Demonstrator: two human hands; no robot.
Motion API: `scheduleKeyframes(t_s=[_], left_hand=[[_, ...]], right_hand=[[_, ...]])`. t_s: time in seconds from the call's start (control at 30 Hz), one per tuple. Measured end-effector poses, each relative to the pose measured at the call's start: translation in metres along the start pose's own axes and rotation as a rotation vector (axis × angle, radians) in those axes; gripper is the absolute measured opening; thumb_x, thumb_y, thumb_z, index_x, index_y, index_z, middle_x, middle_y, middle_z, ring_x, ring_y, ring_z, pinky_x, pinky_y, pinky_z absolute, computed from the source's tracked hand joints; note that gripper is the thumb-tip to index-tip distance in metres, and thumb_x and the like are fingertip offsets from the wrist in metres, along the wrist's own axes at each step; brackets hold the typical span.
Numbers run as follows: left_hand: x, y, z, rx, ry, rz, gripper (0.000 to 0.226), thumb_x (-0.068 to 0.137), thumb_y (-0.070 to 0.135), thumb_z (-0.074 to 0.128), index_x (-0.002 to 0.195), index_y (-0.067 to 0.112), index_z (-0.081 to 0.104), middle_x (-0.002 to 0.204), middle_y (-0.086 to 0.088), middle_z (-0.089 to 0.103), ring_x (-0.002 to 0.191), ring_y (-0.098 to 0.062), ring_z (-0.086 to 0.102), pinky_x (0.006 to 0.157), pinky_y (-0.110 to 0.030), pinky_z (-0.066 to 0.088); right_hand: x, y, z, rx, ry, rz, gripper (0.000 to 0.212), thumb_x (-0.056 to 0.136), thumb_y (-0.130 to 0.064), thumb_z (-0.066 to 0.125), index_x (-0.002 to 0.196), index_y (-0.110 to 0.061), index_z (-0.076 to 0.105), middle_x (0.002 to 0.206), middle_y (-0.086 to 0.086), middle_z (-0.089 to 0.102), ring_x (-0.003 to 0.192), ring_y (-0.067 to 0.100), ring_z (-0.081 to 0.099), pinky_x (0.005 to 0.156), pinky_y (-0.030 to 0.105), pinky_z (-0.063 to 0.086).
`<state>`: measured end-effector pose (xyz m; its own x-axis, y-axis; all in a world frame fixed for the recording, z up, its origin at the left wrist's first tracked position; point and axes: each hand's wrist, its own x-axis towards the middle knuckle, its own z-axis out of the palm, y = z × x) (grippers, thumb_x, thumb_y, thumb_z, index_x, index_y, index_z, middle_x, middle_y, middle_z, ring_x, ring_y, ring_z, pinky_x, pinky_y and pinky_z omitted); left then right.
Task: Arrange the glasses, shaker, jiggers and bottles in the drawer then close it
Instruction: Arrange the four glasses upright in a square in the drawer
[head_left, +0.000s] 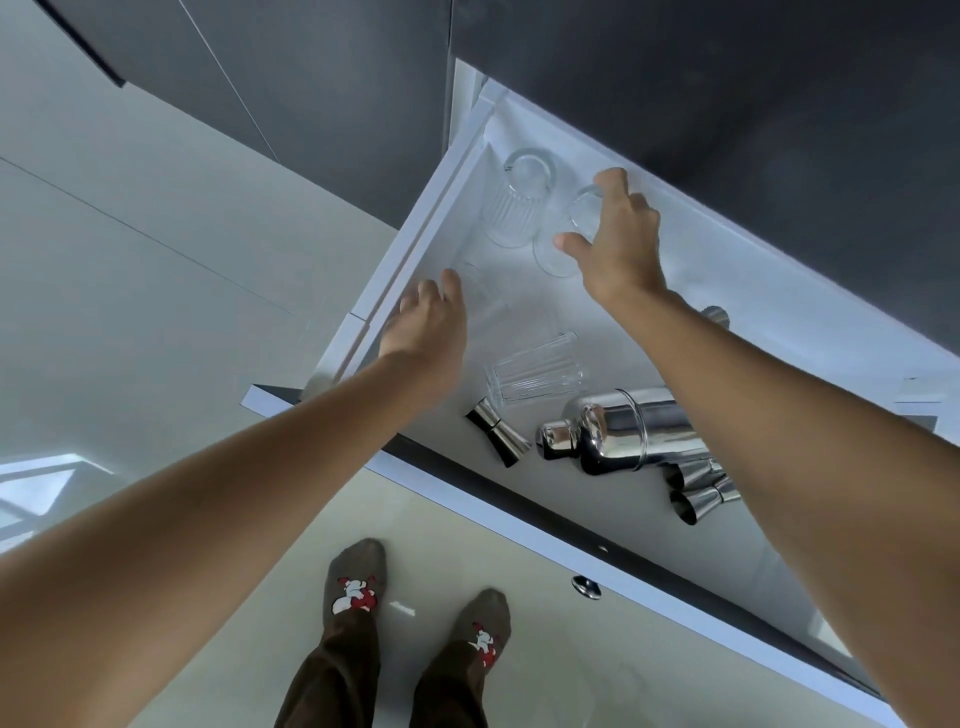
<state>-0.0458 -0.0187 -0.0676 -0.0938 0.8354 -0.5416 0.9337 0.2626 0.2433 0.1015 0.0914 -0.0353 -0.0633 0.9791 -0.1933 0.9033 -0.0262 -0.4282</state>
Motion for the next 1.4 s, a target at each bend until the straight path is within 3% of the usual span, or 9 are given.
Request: scheduleKeyframes(t_s=[0.2, 0.27, 0.37, 0.47, 0.63, 0.8, 1.03, 1.3, 1.4], left_hand=[[-0.006, 0.002, -0.002, 0.084, -0.082, -0.01, 0.094, 0.088, 0.013, 0.065, 0.151, 0.009, -0.004, 0.135, -0.026, 0.038, 0.118, -0.043, 0.05, 0.088, -0.043, 0.05], [-0.007, 0.006, -0.01, 0.069, -0.072, -0.027, 0.09, 0.088, 0.013, 0.064, 0.151, 0.009, 0.0, 0.137, -0.026, 0.036, 0.122, -0.043, 0.046, 0.09, -0.045, 0.05], [-0.005, 0.012, -0.027, 0.097, -0.002, -0.011, 0.075, 0.091, 0.021, 0.062, 0.147, 0.004, 0.015, 0.137, -0.026, 0.038, 0.125, -0.04, 0.042, 0.093, -0.044, 0.048], [0.002, 0.021, -0.042, 0.12, 0.069, 0.009, 0.061, 0.092, 0.022, 0.061, 0.138, 0.001, 0.027, 0.132, -0.026, 0.044, 0.124, -0.04, 0.044, 0.095, -0.042, 0.046], [0.014, 0.04, -0.055, 0.212, 0.163, 0.065, 0.057, 0.087, 0.018, 0.068, 0.131, 0.0, 0.036, 0.124, -0.023, 0.05, 0.117, -0.036, 0.047, 0.088, -0.038, 0.048], [0.028, 0.052, -0.063, 0.181, 0.185, 0.083, 0.053, 0.084, 0.009, 0.07, 0.128, 0.003, 0.041, 0.122, -0.02, 0.046, 0.108, -0.035, 0.052, 0.07, -0.035, 0.042], [0.038, 0.051, -0.062, 0.066, 0.187, 0.123, 0.051, 0.085, 0.014, 0.07, 0.127, 0.004, 0.042, 0.121, -0.019, 0.043, 0.094, -0.038, 0.06, 0.072, -0.041, 0.054], [0.036, 0.036, -0.049, -0.033, 0.252, 0.2, 0.054, 0.086, 0.022, 0.07, 0.129, 0.006, 0.041, 0.123, -0.02, 0.043, 0.097, -0.037, 0.059, 0.08, -0.045, 0.055], [0.033, 0.032, -0.047, -0.069, 0.254, 0.201, 0.06, 0.087, 0.018, 0.069, 0.134, 0.006, 0.036, 0.126, -0.02, 0.042, 0.101, -0.038, 0.059, 0.082, -0.042, 0.052]], right_hand=[[-0.043, 0.011, -0.001, -0.063, 0.076, -0.095, 0.034, 0.086, -0.018, 0.061, 0.116, -0.007, 0.049, 0.121, 0.016, 0.049, 0.111, 0.034, 0.046, 0.088, 0.04, 0.043], [-0.059, 0.02, 0.0, -0.096, -0.134, -0.202, 0.03, 0.084, -0.023, 0.063, 0.111, -0.012, 0.057, 0.115, 0.012, 0.056, 0.111, 0.03, 0.048, 0.092, 0.04, 0.043], [-0.078, 0.031, 0.006, -0.131, -0.49, -0.247, 0.047, 0.078, -0.034, 0.069, 0.122, -0.021, 0.056, 0.127, 0.004, 0.055, 0.124, 0.025, 0.042, 0.102, 0.041, 0.031], [-0.081, 0.033, 0.014, -0.185, -0.589, -0.206, 0.068, 0.072, -0.034, 0.074, 0.133, -0.027, 0.047, 0.14, -0.001, 0.045, 0.132, 0.024, 0.034, 0.104, 0.039, 0.024], [-0.078, 0.03, 0.027, -0.435, -0.545, -0.354, 0.062, 0.073, -0.007, 0.068, 0.13, -0.02, 0.048, 0.126, 0.007, 0.049, 0.123, 0.031, 0.038, 0.102, 0.042, 0.029], [-0.075, 0.04, 0.028, -0.479, -0.428, -0.437, 0.06, 0.07, 0.002, 0.065, 0.121, -0.025, 0.05, 0.123, 0.001, 0.049, 0.125, 0.031, 0.03, 0.099, 0.043, 0.022], [-0.067, 0.053, 0.024, -0.165, -0.219, -0.227, 0.059, 0.068, -0.022, 0.072, 0.121, -0.022, 0.047, 0.118, 0.0, 0.06, 0.119, 0.03, 0.04, 0.082, 0.033, 0.021], [-0.054, 0.043, 0.028, 0.115, -0.137, -0.077, 0.069, 0.062, -0.025, 0.082, 0.12, -0.014, 0.047, 0.117, 0.014, 0.052, 0.106, 0.032, 0.052, 0.093, 0.042, 0.043], [-0.051, 0.041, 0.031, 0.171, -0.109, -0.06, 0.07, 0.059, -0.027, 0.083, 0.118, -0.014, 0.048, 0.113, 0.013, 0.053, 0.099, 0.026, 0.051, 0.082, 0.027, 0.039]])
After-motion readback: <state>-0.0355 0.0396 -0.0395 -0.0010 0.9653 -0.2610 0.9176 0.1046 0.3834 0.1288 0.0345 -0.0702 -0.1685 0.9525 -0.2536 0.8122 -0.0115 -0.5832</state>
